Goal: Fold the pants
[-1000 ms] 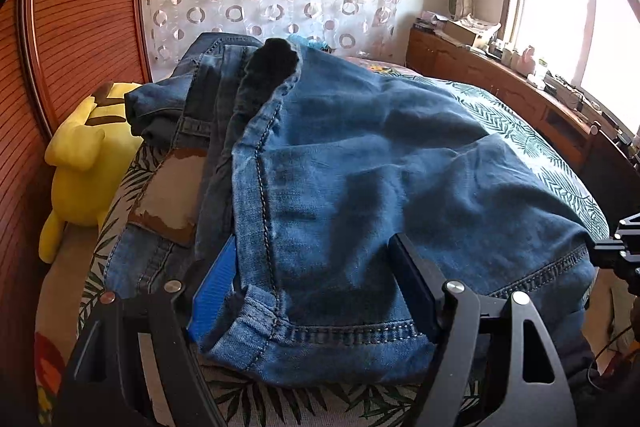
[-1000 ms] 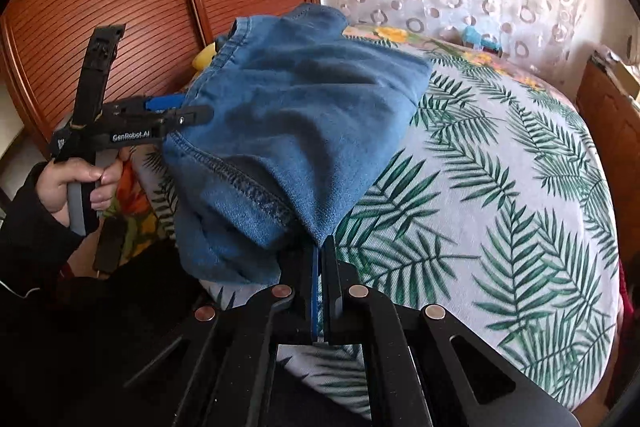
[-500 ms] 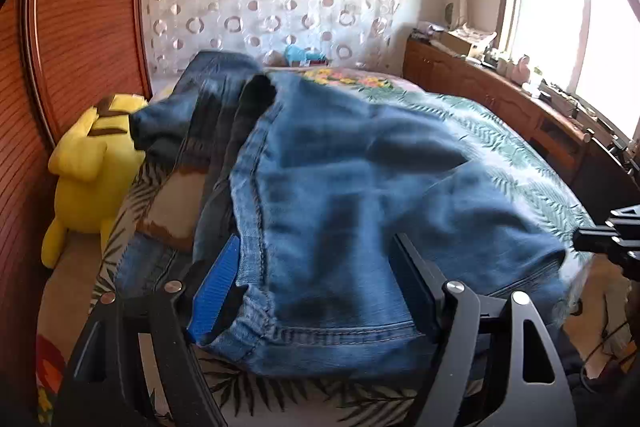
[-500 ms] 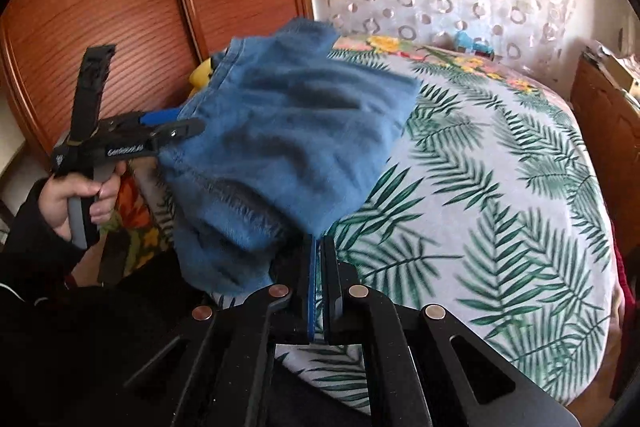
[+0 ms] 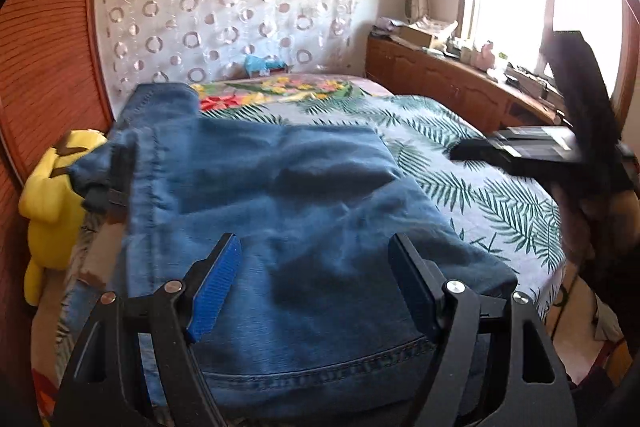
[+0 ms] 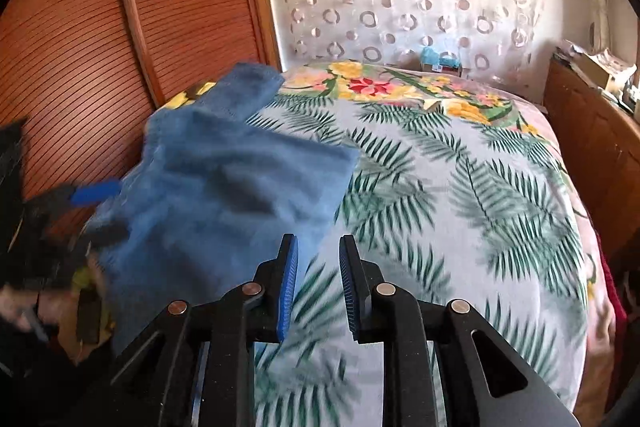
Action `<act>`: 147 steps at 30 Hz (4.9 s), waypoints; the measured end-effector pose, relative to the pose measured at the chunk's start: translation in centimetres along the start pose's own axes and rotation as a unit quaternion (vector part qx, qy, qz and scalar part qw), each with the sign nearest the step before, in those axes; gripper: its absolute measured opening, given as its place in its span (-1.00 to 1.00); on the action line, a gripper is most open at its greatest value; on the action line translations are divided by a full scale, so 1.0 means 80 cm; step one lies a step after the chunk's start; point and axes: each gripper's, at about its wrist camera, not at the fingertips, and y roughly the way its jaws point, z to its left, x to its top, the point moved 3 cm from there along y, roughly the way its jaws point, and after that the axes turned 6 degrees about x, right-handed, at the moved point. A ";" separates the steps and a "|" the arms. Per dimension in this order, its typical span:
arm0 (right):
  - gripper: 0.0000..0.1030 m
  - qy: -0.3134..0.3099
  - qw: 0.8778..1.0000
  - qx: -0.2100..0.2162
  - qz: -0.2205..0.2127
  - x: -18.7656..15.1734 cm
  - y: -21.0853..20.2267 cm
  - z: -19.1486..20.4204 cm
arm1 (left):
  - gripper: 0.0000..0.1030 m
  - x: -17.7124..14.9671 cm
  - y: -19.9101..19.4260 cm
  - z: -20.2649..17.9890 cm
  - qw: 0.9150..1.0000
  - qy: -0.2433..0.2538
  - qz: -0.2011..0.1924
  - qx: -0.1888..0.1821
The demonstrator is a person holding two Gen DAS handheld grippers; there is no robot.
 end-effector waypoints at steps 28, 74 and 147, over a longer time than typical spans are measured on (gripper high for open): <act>-1.00 0.044 0.996 0.023 0.072 0.091 0.159 -0.027 | 0.49 -0.035 0.027 -0.005 0.999 -0.007 0.039 -0.009; -0.01 0.000 1.000 -0.010 0.020 0.093 0.130 -0.009 | 0.49 -0.043 -0.008 0.001 1.000 -0.017 0.021 -0.005; -0.76 0.028 0.996 0.086 -0.002 -0.038 0.040 0.027 | 0.56 -0.046 -0.014 0.071 0.998 -0.052 0.030 0.028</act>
